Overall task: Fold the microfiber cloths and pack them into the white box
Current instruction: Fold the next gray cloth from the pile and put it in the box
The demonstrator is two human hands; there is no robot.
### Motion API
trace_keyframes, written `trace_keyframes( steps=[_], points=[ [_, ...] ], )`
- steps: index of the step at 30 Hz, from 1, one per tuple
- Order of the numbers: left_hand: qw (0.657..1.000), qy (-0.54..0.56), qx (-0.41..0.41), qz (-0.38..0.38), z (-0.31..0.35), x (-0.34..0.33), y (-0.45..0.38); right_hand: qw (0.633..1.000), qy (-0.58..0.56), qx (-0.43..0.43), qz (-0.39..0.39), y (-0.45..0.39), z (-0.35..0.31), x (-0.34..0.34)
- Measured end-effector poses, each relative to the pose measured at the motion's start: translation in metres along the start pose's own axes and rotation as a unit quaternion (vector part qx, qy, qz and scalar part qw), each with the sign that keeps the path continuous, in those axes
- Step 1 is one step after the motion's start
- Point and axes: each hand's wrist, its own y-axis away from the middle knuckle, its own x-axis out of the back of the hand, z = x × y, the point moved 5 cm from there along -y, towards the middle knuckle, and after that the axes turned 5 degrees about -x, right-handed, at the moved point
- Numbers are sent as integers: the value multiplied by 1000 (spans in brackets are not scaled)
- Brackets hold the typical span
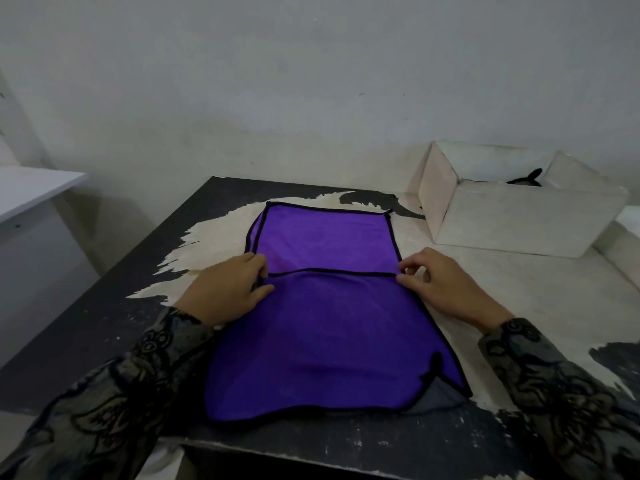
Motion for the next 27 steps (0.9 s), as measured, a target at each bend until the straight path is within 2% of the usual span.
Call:
trace_keyframes(
  steps=[3, 6, 9, 12, 17, 20, 21, 23, 27],
  points=[
    [998, 27, 47, 13, -11, 3, -4, 1000, 10, 12, 11, -4, -5, -11],
    [986, 109, 101, 73, -28, 8, 0, 998, -30, 7, 48, -5, -2, -10],
    [941, 249, 181, 139, -40, 15, 9, 990, -107, -9, 92, -6, 4, -3],
    [890, 369, 217, 157, -41, 17, 10, 982, -138, -17, 131, -7, 5, 1],
    [914, 335, 201, 111, -41, 8, 11, 989, -126, -21, 74, -8, 7, -11],
    [918, 339, 181, 100, -44, 10, 11, 990, -111, 41, 76, 2, -3, 5],
    [922, 335, 172, 92, -45, 10, 11, 990, -113, 71, 50, 7, -8, 10],
    [927, 330, 160, 73, -44, 7, 11, 982, -147, 105, -63, 22, -18, 15],
    [937, 309, 151, 63, -45, -1, 11, 938, -168, 75, -295, 57, -22, 9]
  ],
)
